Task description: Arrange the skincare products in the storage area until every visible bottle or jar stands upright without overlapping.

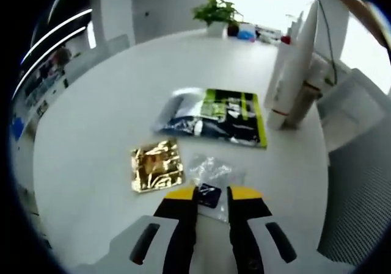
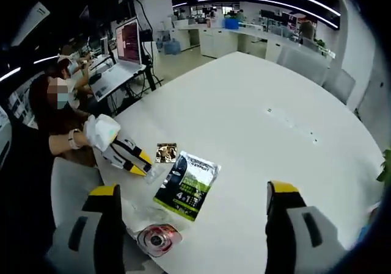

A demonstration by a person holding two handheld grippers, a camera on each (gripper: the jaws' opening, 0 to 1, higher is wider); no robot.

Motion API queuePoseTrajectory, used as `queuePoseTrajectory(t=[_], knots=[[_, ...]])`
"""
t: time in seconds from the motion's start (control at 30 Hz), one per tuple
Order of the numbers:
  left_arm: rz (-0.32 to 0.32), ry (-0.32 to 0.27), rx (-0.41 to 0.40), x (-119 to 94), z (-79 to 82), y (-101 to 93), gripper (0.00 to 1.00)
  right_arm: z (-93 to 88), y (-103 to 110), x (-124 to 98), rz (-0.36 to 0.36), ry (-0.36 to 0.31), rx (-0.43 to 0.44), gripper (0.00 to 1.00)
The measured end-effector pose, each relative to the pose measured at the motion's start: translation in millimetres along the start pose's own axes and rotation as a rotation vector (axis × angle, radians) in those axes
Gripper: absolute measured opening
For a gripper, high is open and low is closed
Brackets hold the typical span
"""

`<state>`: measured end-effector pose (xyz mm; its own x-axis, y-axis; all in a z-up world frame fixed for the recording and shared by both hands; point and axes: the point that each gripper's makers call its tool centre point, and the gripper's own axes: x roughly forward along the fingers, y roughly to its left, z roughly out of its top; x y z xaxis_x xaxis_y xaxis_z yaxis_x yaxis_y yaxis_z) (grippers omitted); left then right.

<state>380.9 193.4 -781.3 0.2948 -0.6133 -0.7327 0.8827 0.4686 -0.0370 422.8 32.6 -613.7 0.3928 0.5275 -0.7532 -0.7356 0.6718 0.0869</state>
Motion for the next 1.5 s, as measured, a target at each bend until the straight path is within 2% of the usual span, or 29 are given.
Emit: queuePoseTrajectory(t=[0.1, 0.3, 0.6, 0.73, 0.87, 0.97, 1.1, 1.33, 1.5], knots=[[0.010, 0.004, 0.003, 1, 1.7, 4.3, 0.15, -5.7, -3, 8, 0.021, -0.005, 0.027, 0.98], [0.019, 0.001, 0.002, 5, 5.6, 14.1, 0.15, -26.1, -10, 25, 0.017, 0.045, 0.032, 0.96], [0.040, -0.006, -0.001, 10, 11.7, 34.0, 0.15, -44.0, -18, 42, 0.028, 0.081, 0.068, 0.89], [0.042, -0.011, -0.006, 11, 13.4, 41.1, 0.15, -42.8, -19, 47, 0.055, 0.077, 0.096, 0.87], [0.041, -0.002, 0.001, 13, 15.2, 51.6, 0.15, -38.1, -24, 47, 0.046, 0.075, 0.075, 0.84], [0.039, 0.002, 0.003, 13, 15.9, 54.7, 0.15, -28.1, -29, 45, 0.052, 0.037, 0.103, 0.81], [0.040, 0.005, 0.006, 13, 16.6, 59.8, 0.14, -37.7, -32, 53, 0.045, 0.095, 0.073, 0.81], [0.057, 0.021, 0.008, 7, 9.7, 71.0, 0.14, -46.0, -28, 70, 0.073, 0.126, 0.080, 0.78], [0.093, 0.037, -0.011, -3, 2.3, 78.5, 0.14, -50.2, -25, 79, 0.089, 0.141, 0.084, 0.75]])
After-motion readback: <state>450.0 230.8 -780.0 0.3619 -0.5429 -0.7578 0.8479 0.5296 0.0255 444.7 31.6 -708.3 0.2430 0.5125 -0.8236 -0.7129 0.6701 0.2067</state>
